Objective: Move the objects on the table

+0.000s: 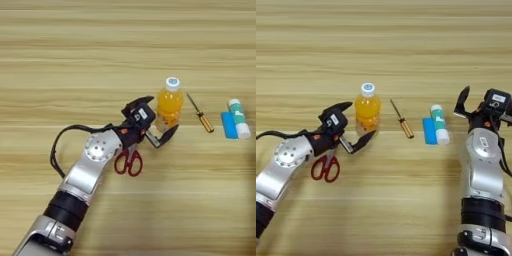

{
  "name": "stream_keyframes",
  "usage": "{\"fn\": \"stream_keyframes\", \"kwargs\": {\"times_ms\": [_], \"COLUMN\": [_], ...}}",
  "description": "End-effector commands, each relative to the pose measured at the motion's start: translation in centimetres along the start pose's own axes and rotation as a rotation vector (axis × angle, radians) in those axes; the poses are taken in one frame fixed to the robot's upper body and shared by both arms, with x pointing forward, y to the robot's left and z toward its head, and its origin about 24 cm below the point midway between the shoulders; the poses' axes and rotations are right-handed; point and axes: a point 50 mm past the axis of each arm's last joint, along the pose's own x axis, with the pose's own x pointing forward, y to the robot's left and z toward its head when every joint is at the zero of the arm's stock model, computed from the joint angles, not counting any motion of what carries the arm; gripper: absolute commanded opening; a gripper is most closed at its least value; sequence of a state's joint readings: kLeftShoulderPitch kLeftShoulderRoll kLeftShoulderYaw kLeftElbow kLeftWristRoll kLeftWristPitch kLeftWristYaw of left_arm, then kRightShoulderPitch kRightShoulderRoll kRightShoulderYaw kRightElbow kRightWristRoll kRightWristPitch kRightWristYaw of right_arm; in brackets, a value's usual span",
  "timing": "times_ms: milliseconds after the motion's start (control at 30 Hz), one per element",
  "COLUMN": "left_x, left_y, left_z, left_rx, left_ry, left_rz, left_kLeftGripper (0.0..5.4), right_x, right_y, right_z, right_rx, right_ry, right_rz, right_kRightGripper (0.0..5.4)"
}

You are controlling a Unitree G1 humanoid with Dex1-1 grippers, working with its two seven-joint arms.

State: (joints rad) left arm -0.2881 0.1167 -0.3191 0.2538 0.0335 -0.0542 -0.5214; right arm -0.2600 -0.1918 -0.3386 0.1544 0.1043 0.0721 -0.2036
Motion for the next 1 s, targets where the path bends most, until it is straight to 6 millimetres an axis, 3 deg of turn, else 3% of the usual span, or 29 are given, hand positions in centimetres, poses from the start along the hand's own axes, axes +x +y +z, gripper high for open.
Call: {"fn": "stream_keyframes", "kwargs": {"times_ms": [33,1000], "left_x": [0.9,2.9], "left_y": [0.2,1.2], "left_z": [0.3,-0.5], "left_rx": [0.011,-0.038], "left_ry": [-0.007,-0.015], "left_rz": [0.001,0.056], "left_kLeftGripper": [5.4,5.4], "right_x": [0.1,0.0], "right_y": [0.4,0.7], "right_z": [0.5,0.5], "right_rx": [0.008,0.01], "right_ry": [-0.015,-0.012], "right_rz": [0.006,0.014], "right_kRightGripper": [5.39,5.39]}}
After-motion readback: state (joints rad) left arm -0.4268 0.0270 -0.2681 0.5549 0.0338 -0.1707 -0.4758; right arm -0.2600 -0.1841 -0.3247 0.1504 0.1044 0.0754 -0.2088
